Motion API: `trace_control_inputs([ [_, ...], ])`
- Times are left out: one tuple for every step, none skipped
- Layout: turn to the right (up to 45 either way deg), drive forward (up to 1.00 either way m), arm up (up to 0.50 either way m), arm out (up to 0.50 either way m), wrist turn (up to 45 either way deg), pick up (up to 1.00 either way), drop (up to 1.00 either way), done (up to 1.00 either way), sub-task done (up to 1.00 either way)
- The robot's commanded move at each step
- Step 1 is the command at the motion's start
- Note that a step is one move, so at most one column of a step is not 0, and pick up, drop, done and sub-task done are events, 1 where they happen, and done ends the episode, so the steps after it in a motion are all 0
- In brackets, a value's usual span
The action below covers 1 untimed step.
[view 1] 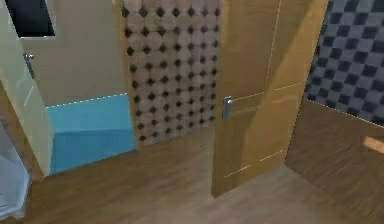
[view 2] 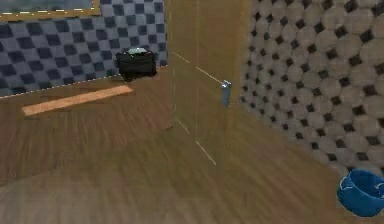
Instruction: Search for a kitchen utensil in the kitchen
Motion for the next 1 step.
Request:
trace_control_inputs([
  [45.0,0.00,0.00,0.00,0.0,0.00,0.00,0.00,0.00],
])
